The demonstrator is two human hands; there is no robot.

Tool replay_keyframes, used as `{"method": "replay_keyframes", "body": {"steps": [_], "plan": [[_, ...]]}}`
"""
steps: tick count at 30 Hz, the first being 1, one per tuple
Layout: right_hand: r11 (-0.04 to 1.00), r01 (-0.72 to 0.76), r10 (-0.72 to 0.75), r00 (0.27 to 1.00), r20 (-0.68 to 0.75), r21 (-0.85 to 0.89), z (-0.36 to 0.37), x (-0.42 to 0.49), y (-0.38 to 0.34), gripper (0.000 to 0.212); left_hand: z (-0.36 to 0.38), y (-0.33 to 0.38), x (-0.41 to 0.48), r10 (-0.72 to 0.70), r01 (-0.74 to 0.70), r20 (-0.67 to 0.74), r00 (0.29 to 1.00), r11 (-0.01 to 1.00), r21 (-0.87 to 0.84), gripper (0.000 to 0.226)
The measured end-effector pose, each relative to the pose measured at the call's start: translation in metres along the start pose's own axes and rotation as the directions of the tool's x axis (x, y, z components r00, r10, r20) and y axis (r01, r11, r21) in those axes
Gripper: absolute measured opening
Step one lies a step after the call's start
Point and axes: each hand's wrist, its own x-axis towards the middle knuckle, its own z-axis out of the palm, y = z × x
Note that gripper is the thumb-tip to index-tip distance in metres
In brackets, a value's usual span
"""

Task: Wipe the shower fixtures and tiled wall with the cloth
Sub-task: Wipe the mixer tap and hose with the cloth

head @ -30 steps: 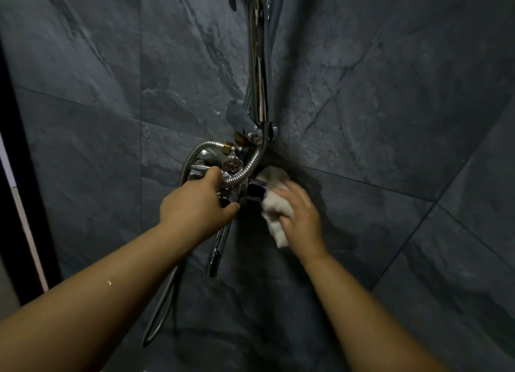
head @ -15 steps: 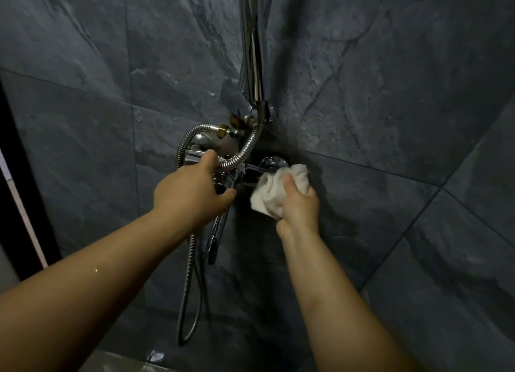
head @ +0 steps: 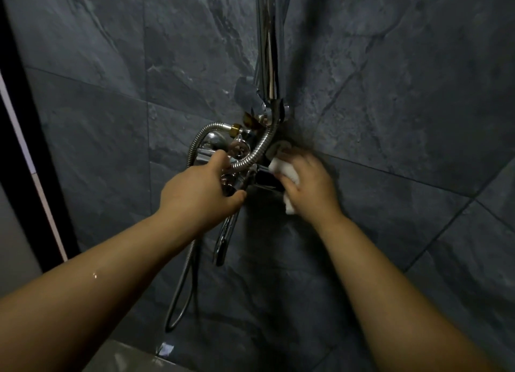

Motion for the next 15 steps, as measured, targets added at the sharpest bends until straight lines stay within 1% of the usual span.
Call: {"method": "replay_keyframes", "body": {"steps": [2,3,4,6,7,8,9,10,11,12,15], "plan": [[0.998,0.055,-0.055,0.996,0.065,-0.002,-0.014,-0.001,0.007,0.029,-0.001,0.0,0.001,-0.009,0.009,0.004,1.0,1.0,-0.012,0.05],[0.999,0.049,-0.05,0.996,0.069,0.017,-0.022,-0.003,0.01,0.026,-0.002,0.0,0.002,-0.01,0.011,0.007,1.0,1.0,-0.018,0.051],[0.998,0.041,-0.043,0.998,0.05,0.038,-0.028,-0.008,0.01,0.026,-0.002,0.001,0.003,-0.015,0.015,0.015,1.0,1.0,-0.024,0.052],[0.995,0.046,-0.041,0.998,-0.056,0.091,-0.028,-0.015,0.0,0.029,-0.003,0.002,0.004,-0.026,0.027,0.027,0.999,0.999,-0.042,0.053],[0.992,0.059,-0.047,0.993,-0.105,0.112,-0.02,-0.016,-0.01,0.031,-0.003,0.003,0.003,-0.031,0.032,0.025,0.999,0.998,-0.05,0.052],[0.992,0.076,-0.063,0.99,-0.13,0.096,-0.007,-0.014,-0.02,0.034,-0.003,0.002,0.003,-0.035,0.036,0.02,0.999,0.998,-0.057,0.051],[0.996,0.089,-0.087,0.988,-0.131,0.013,0.008,-0.013,-0.031,0.038,-0.003,0.002,0.003,-0.041,0.042,0.021,0.999,0.997,-0.064,0.05],[0.987,0.112,-0.126,0.984,-0.124,-0.112,0.022,-0.012,-0.038,0.041,-0.003,0.002,0.003,-0.048,0.05,0.023,0.999,0.996,-0.075,0.05],[0.968,0.14,-0.167,0.979,-0.12,-0.206,0.034,-0.013,-0.039,0.039,-0.003,0.002,0.002,-0.056,0.058,0.027,0.998,0.995,-0.084,0.051],[0.954,0.177,-0.212,0.969,-0.127,-0.243,0.043,-0.016,-0.036,0.035,-0.003,0.002,0.002,-0.061,0.063,0.03,0.998,0.994,-0.092,0.051],[0.922,0.303,-0.339,0.933,-0.123,-0.242,0.046,-0.024,-0.018,0.022,-0.002,0.003,0.001,-0.072,0.073,0.019,0.997,0.992,-0.099,0.05]]}}
